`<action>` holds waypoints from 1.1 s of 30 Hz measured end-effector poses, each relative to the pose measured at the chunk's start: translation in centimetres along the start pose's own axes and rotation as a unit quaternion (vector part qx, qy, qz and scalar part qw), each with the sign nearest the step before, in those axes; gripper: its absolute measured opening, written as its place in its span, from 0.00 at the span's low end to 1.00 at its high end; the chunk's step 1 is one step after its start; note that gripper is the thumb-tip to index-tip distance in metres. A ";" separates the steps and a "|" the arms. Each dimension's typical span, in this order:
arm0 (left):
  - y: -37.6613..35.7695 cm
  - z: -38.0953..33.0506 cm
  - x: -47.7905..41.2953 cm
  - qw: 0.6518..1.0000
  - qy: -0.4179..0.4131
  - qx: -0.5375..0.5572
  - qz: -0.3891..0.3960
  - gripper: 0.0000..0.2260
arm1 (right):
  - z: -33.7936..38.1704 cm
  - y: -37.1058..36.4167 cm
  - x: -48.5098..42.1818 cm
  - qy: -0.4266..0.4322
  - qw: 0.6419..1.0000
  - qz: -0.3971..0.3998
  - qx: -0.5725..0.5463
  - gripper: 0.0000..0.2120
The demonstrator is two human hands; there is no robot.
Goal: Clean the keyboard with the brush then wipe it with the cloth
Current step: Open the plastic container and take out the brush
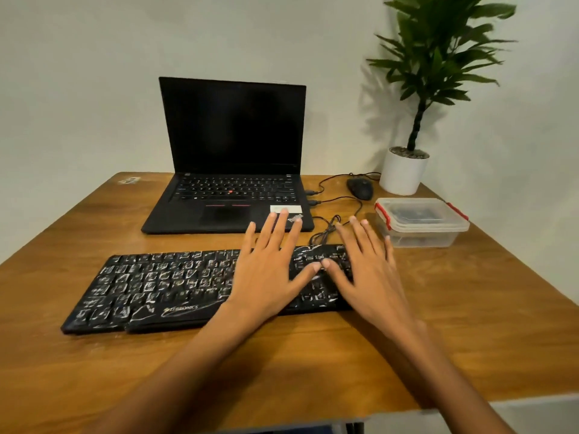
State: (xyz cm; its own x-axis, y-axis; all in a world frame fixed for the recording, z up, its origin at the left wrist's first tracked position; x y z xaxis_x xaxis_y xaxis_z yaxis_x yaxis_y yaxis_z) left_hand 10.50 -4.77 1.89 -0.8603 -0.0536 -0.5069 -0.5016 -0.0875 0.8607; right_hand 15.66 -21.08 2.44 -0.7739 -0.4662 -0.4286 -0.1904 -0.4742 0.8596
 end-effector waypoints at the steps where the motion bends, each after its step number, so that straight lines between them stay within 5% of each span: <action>1: -0.2 -0.8 -0.9 1.000 -0.008 0.003 -0.001 0.33 | -1.0 0.4 -0.5 -0.007 1.000 -0.007 0.001 0.33; 20: -5.3 -13.8 -14.9 0.990 -0.047 0.093 0.090 0.32 | -19.2 4.7 -7.4 -0.125 0.989 -0.055 0.050 0.33; 26: -6.4 -15.3 -15.6 0.968 0.023 0.203 0.144 0.31 | -22.7 4.9 -8.4 -0.201 0.974 -0.034 -0.099 0.29; 33: -6.5 -15.9 -16.0 0.969 0.058 0.204 0.131 0.21 | -23.5 4.7 -8.2 -0.226 0.910 -0.082 -0.337 0.15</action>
State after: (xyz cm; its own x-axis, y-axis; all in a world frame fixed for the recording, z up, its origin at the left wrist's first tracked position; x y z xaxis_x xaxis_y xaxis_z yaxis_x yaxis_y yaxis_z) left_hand 28.95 -19.16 3.68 -0.9587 -0.1345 -0.2504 -0.2821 0.3424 0.8962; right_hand 35.33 -37.09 3.47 -0.9670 -0.0652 -0.2465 -0.0300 -0.9311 0.3636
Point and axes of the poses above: each hand's wrist, its own x-axis away from the middle knuckle, its own y-axis out of the back of the hand, z = x × y, the point moved 1 cm from there along -x, towards the middle knuckle, and after that the axes turned 7 degrees about -x, right-handed, at the moved point
